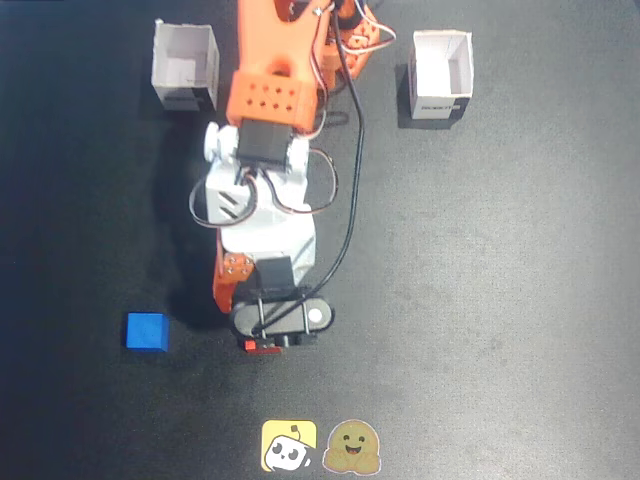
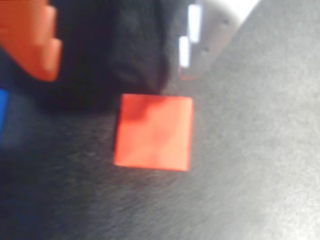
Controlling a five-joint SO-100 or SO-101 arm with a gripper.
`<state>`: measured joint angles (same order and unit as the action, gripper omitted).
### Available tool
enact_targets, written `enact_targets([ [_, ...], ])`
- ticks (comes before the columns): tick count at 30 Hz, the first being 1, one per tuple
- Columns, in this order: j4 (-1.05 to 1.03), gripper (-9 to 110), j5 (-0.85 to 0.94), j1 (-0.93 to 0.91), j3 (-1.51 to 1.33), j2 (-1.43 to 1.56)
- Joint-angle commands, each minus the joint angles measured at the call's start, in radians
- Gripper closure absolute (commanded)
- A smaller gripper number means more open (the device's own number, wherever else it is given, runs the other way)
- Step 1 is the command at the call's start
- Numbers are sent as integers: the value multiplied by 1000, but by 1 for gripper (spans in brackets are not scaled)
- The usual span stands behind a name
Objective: Put the red cube in the right box and the blue cube in the left box.
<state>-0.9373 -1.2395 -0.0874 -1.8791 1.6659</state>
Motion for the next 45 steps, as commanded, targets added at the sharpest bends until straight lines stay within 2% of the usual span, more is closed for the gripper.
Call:
enact_targets([
  [1, 20, 80, 8, 9, 86, -28],
  [32, 178, 78, 6, 20, 60, -247],
  [45, 265, 84, 0, 17, 3, -285],
])
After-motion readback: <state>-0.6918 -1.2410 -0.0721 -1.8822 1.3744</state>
